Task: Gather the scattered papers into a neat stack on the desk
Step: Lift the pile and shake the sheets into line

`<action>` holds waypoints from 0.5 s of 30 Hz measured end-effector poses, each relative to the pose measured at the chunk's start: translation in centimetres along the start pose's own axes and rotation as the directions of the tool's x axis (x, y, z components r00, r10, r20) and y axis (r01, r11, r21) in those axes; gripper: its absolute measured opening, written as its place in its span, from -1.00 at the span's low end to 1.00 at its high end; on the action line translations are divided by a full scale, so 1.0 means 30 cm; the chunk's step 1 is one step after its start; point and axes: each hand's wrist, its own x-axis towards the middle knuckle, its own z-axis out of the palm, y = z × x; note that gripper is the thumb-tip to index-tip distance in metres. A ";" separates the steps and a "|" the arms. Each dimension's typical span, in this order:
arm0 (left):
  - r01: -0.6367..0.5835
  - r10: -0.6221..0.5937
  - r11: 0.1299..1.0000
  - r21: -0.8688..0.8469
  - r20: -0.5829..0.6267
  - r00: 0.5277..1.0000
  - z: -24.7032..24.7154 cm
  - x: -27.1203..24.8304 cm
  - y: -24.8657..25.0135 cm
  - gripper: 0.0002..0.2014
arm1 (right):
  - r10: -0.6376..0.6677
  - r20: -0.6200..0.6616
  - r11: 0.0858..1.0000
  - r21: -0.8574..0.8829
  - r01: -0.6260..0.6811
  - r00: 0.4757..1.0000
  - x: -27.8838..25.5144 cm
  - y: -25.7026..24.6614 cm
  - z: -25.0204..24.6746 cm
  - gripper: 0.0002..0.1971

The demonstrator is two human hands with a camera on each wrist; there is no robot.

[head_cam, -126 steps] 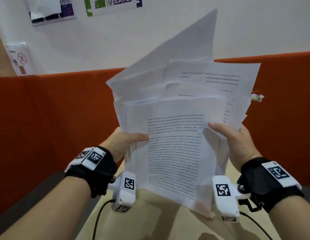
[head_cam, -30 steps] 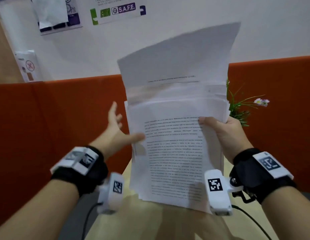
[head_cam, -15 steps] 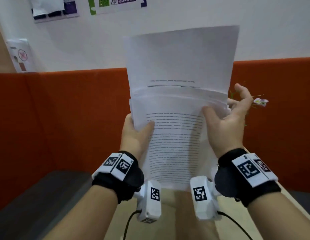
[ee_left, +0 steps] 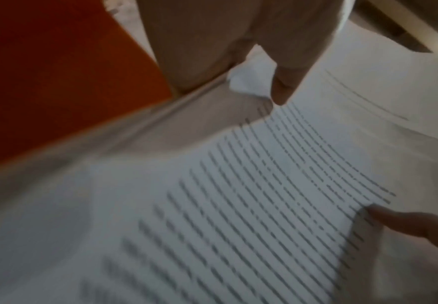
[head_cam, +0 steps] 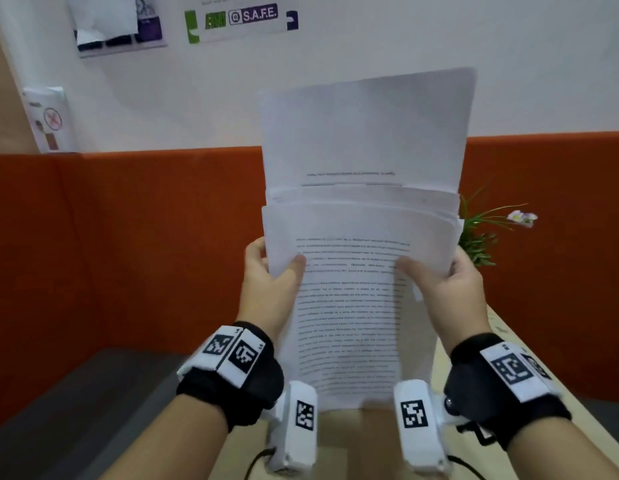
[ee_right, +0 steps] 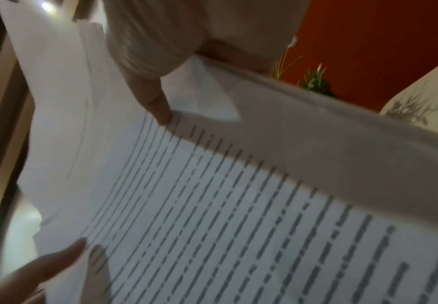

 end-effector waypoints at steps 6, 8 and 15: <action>-0.561 0.755 0.543 0.625 -0.071 0.652 -0.030 0.058 0.377 0.12 | 0.088 0.209 0.990 0.086 -0.108 0.974 0.021 -0.013 -0.023 -0.84; -0.554 0.721 0.359 0.751 0.153 0.675 0.012 0.092 0.498 0.14 | 0.096 0.232 0.987 0.101 -0.122 0.968 0.022 -0.016 -0.016 -0.85; -0.661 0.374 0.255 0.705 0.558 0.740 0.114 0.136 0.537 0.04 | 0.107 0.214 0.982 0.130 -0.137 0.971 0.008 -0.016 -0.005 -0.86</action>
